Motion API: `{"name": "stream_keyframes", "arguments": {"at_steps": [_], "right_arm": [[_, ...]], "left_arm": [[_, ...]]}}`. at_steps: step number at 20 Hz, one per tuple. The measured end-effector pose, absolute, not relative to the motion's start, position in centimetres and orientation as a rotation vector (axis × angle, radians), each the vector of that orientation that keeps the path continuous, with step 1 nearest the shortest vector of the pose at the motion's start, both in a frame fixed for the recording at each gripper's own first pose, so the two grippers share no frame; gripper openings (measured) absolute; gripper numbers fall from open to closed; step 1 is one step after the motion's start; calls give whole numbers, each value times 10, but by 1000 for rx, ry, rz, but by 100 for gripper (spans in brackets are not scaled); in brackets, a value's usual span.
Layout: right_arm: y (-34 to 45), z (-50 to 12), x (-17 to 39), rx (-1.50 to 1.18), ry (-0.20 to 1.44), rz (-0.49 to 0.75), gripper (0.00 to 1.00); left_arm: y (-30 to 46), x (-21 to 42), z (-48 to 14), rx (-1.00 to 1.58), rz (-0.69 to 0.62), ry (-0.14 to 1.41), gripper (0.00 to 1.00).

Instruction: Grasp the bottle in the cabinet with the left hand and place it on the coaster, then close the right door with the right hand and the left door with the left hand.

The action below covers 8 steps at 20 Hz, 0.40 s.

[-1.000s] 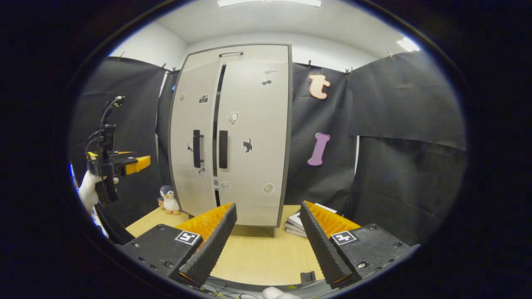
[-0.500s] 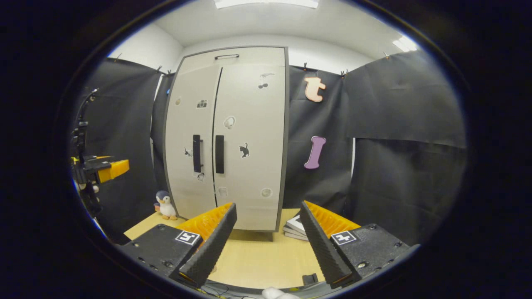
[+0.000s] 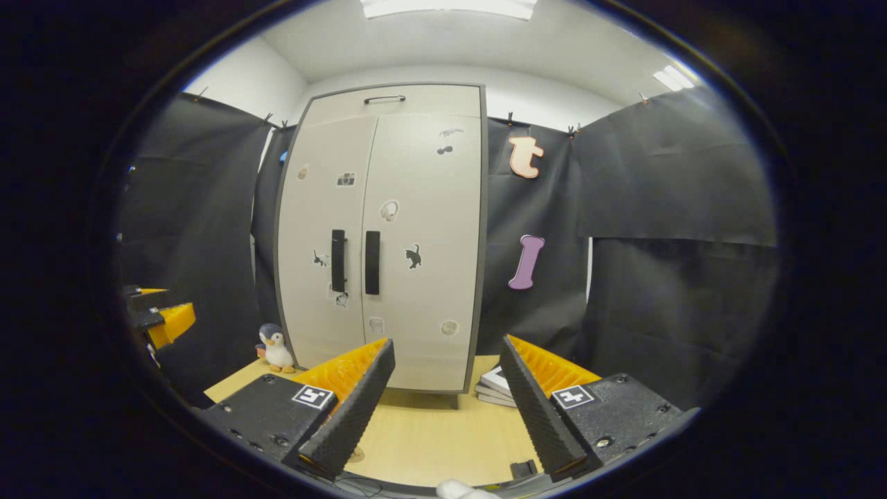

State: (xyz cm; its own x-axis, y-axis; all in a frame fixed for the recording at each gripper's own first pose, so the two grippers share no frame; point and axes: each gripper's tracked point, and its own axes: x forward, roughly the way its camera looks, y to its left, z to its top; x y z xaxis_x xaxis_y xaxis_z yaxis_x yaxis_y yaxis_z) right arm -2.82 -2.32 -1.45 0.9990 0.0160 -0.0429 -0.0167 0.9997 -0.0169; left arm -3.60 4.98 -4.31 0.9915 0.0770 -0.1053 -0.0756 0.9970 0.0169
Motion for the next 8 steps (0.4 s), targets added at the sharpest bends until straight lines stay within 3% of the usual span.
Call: {"name": "stream_keyframes", "arguments": {"at_steps": [8], "right_arm": [[-9, -27, -29, -33, 61, 27, 99]], "left_arm": [[49, -39, -42, 25, 68, 86, 97]]}}
